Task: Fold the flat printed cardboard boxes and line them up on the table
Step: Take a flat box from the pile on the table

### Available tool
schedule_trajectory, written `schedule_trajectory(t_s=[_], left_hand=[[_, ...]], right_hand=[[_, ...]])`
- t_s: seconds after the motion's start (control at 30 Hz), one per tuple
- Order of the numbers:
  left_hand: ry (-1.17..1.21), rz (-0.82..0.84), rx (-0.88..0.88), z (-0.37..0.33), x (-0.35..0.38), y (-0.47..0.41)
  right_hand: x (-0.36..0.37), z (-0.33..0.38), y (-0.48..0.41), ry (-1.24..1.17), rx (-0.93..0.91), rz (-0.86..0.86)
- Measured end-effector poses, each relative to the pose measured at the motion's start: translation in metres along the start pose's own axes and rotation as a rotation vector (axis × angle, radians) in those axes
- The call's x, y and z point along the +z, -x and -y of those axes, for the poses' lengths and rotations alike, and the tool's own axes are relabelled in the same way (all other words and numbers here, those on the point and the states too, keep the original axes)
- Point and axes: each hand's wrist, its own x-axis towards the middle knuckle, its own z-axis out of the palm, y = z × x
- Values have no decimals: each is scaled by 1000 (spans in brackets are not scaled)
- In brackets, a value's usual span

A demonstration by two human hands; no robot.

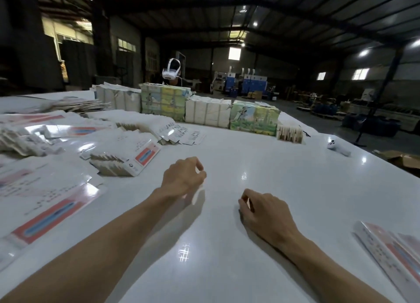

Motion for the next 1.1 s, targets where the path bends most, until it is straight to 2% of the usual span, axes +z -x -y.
schedule_trajectory(t_s=[0.1,0.23,0.4,0.77,0.97,1.1], left_hand=[[-189,-103,-108,32,-19,-33],[-548,-211,-230,71,-45,-65],[-709,-242,-328,101,-69,-80],[-527,-186,-397,109,-93,-85],[-511,-230,-213,102,-103,-83],[-427,-245,-220,100,-108,-85]], right_hand=[[4,-9,-5,-111,-6,-6],[10,-9,-10,-111,-38,3],[14,-13,-13,-142,-45,6],[19,-18,-15,-188,-57,-13],[20,-18,-16,-180,-59,-19],[19,-18,-15,-195,-50,-13]])
